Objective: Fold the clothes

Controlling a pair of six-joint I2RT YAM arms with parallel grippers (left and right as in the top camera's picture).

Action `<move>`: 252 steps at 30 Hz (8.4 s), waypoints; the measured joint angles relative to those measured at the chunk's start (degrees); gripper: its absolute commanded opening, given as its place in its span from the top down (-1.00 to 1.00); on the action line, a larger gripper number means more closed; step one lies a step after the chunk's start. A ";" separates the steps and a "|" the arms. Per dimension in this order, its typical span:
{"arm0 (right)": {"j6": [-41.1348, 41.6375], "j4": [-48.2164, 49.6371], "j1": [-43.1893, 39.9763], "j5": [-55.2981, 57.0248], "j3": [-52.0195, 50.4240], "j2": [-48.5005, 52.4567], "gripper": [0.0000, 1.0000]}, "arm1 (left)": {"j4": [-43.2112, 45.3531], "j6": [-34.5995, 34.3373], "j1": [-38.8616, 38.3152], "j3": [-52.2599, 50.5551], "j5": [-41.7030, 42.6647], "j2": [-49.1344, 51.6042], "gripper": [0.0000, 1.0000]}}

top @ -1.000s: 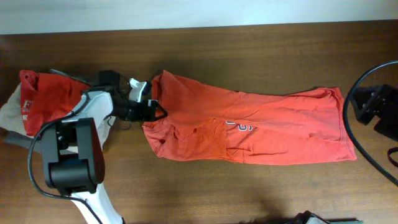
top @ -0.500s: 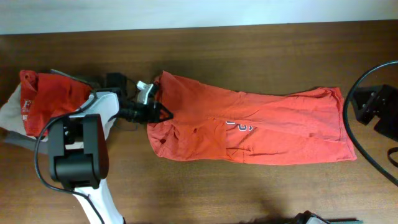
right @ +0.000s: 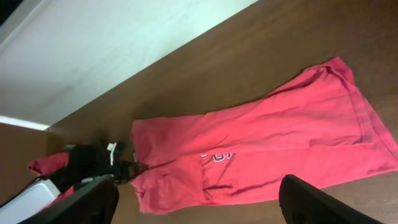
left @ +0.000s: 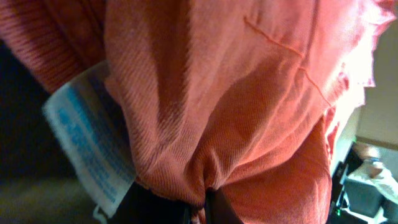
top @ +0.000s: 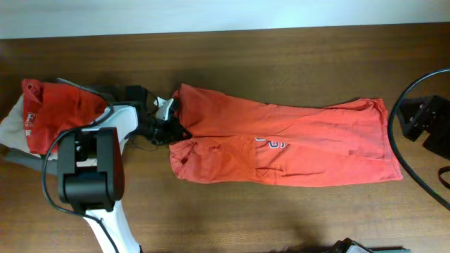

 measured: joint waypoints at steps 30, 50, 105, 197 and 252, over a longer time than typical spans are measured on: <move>0.00 0.00 0.00 0.00 0.00 0.00 -0.75 | -12.87 -10.86 -23.23 5.35 -43.17 -30.73 1.00; -0.02 0.00 0.00 0.00 0.00 -0.04 -0.75 | 3.93 -12.90 -44.87 8.70 -58.27 -7.96 -0.11; -0.02 0.00 0.00 0.00 -0.02 -0.44 -0.75 | 0.00 -29.62 -28.46 16.59 -23.04 -7.54 0.53; -0.20 0.00 0.00 0.02 -0.07 -0.42 -0.77 | 1.18 -18.99 -29.86 18.93 -28.55 -7.96 0.34; -0.70 0.00 0.00 1.77 -4.33 -0.37 -0.84 | -7.19 23.28 -28.30 30.99 -34.99 8.74 0.93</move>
